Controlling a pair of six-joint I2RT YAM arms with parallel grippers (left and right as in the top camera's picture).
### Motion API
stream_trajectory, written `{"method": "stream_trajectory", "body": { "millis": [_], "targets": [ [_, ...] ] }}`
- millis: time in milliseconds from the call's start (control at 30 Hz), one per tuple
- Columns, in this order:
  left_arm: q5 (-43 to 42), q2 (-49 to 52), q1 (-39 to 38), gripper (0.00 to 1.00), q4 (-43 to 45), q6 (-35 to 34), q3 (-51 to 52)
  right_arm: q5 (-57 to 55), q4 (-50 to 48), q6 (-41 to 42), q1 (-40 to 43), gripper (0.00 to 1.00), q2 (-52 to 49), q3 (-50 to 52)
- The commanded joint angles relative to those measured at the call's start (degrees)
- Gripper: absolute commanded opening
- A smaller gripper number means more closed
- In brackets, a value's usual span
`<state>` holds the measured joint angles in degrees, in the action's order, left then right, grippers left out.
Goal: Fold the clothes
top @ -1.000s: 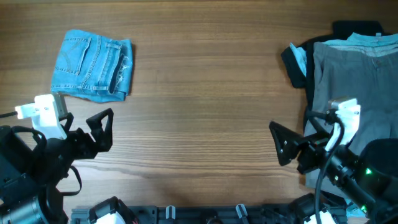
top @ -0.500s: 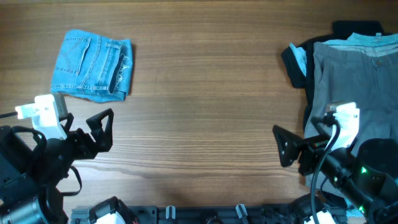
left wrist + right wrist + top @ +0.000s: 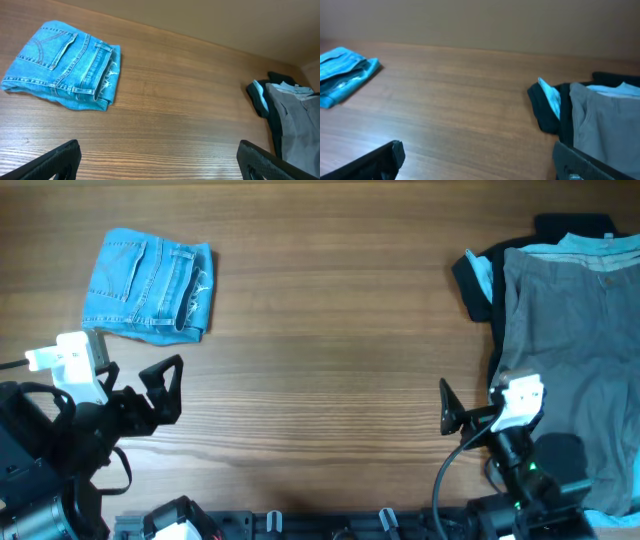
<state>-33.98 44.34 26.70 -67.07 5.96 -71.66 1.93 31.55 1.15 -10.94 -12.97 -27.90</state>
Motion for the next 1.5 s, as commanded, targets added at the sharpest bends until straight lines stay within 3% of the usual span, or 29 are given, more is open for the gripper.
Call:
{"method": "stream_trajectory", "body": {
  "millis": [0,100,300,433,1067,1167,1333,1467],
  "targets": [
    [-0.5,-0.1,-0.2,1.00,0.1,0.9,-0.5,2.2,-4.1,-0.9,2.1,1.00,7.3,6.7],
    [-0.5,-0.1,-0.2,1.00,0.1,0.9,-0.5,3.9,-6.7,-0.9,2.4,1.00,12.5,12.4],
    [-0.5,-0.1,-0.2,1.00,0.1,0.9,-0.5,5.4,-21.6,-0.5,2.5,1.00,12.8,23.5],
    [-0.5,-0.1,-0.2,1.00,0.1,0.9,-0.5,5.4,-27.1,-0.8,2.4,1.00,12.8,25.4],
    [-0.5,-0.1,-0.2,1.00,0.1,0.9,-0.5,5.4,-27.2,-0.8,2.4,1.00,12.5,25.4],
    [-0.4,-0.1,-3.3,1.00,0.1,0.9,-0.5,5.4,-27.2,-0.8,2.4,1.00,12.5,25.4],
    [8.3,-0.4,-7.6,1.00,0.4,3.0,-0.2,5.4,-27.2,-0.8,2.4,0.99,12.5,25.4],
    [8.1,-5.9,-13.4,1.00,16.3,2.6,7.0,5.4,-27.2,-0.8,2.4,1.00,12.5,25.4]
  ]
}}
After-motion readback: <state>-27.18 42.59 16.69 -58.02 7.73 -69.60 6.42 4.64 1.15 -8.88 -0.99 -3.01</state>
